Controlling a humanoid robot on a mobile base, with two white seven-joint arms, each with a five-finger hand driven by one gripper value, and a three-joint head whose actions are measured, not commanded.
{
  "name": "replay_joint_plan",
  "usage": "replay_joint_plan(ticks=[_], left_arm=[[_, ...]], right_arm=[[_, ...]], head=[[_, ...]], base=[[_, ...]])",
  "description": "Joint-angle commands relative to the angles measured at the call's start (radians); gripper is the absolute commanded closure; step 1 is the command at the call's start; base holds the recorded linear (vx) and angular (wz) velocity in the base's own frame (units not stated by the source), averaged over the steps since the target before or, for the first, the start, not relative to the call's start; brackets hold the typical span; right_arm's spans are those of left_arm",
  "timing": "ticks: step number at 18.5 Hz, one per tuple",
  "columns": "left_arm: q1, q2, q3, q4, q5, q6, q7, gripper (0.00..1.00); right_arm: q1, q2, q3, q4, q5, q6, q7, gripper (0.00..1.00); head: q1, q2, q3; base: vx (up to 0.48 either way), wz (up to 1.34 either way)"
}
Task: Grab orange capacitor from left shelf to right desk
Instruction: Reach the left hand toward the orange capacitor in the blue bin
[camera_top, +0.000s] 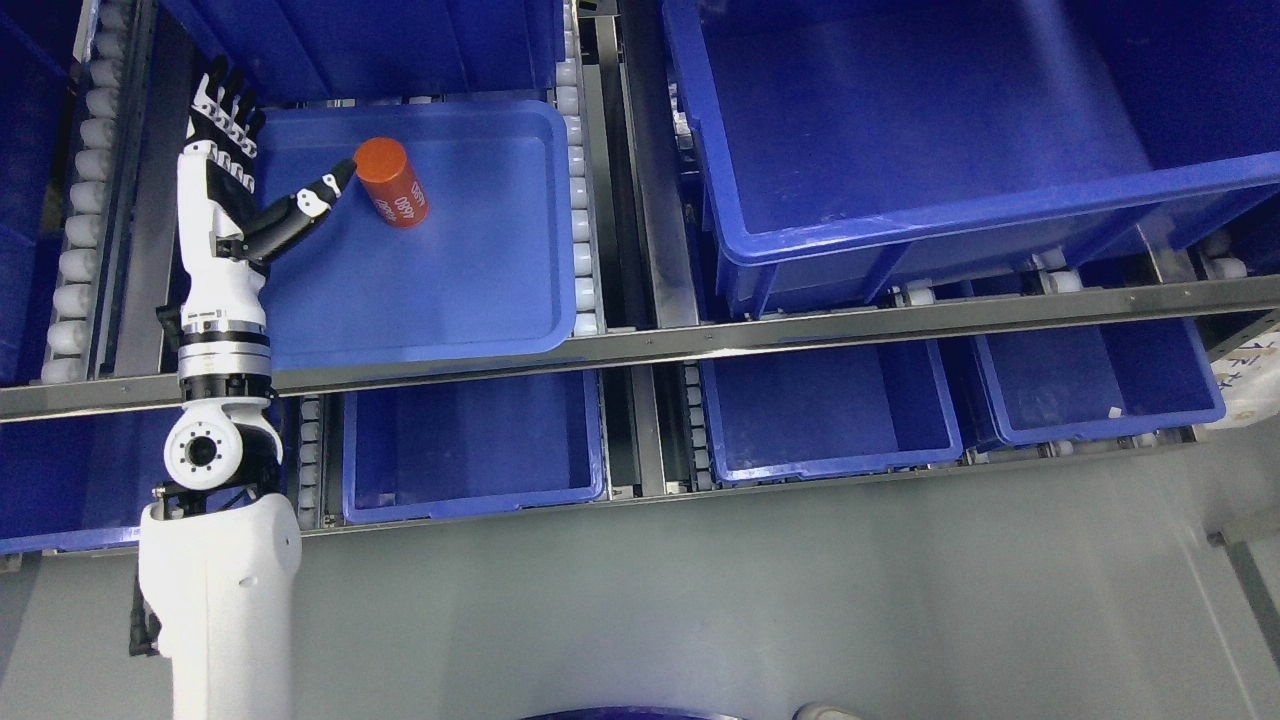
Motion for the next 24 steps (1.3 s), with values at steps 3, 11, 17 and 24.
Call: replay_joint_plan(ticks=[3,11,17,24], left_arm=[[0.046,0.017,-0.051,-0.002,0.0,-0.013,-0.001,0.0],[0.004,0.071,-0.108,0.035,-0.002,0.1,-0.113,0.01],[-0.059,0.181,-0.154,0.044,-0.008,0.164,-0.133,0.03],[-0.083,0.181,-0.22,0.078,-0.011,0.197,-0.178,0.07]], right_arm=[[0.014,-0.017,-0.011,-0.034,0.0,0.0,0.0,0.0],[0.014,-0.017,-0.011,-0.034,0.0,0.0,0.0,0.0],[0.014,-0.017,-0.011,-0.034,0.0,0.0,0.0,0.0],[0.014,-0.017,-0.011,-0.034,0.0,0.0,0.0,0.0]], head=[[0.0,0.0,0.0],[0.0,0.0,0.0],[0.0,0.0,0.0],[0.0,0.0,0.0]], base=[[0.068,0.07],[0.022,0.02],[0.0,0.0],[0.0,0.0]])
